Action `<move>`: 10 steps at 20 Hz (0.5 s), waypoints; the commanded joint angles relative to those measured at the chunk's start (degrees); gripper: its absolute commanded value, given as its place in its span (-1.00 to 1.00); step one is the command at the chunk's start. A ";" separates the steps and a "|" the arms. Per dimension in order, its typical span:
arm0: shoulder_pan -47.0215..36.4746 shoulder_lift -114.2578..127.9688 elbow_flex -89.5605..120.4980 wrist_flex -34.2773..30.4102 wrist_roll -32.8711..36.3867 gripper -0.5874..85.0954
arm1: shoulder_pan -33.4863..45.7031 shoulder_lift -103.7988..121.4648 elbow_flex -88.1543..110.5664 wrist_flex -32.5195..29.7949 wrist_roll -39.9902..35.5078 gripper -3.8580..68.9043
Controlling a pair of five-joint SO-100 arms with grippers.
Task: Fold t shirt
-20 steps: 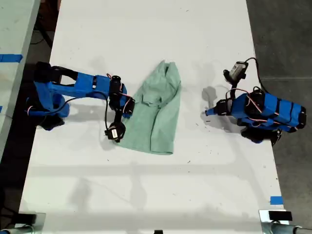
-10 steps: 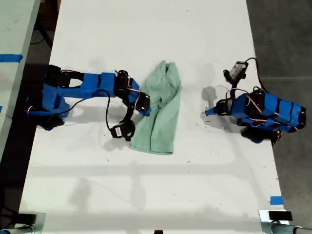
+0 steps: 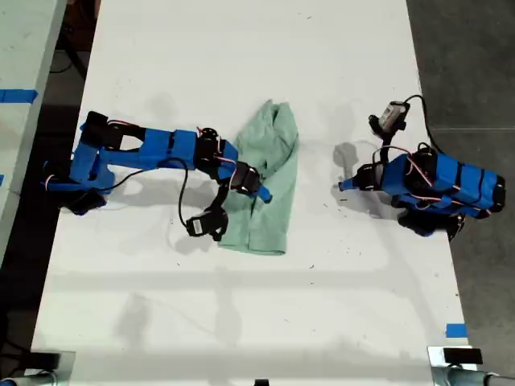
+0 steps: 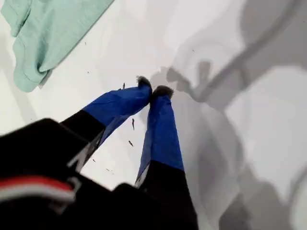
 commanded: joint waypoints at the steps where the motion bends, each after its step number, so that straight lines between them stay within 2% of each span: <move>1: -0.18 8.61 -3.43 0.00 1.14 -0.56 | -0.62 0.70 3.08 -0.35 0.00 -0.82; 4: -3.87 22.41 0.88 3.52 3.87 -0.95 | -0.62 0.70 3.08 -0.35 0.00 -0.82; 5: -5.98 29.79 5.54 2.90 5.27 -0.99 | -0.62 0.70 3.08 -0.35 0.00 -0.82; 7: -11.16 48.60 23.12 -3.60 8.09 -0.99 | -0.62 0.70 3.08 -0.35 -0.09 -0.82; 10: -24.61 77.96 63.90 -18.72 11.51 -0.99 | -0.53 0.70 3.08 -0.35 -0.09 -0.82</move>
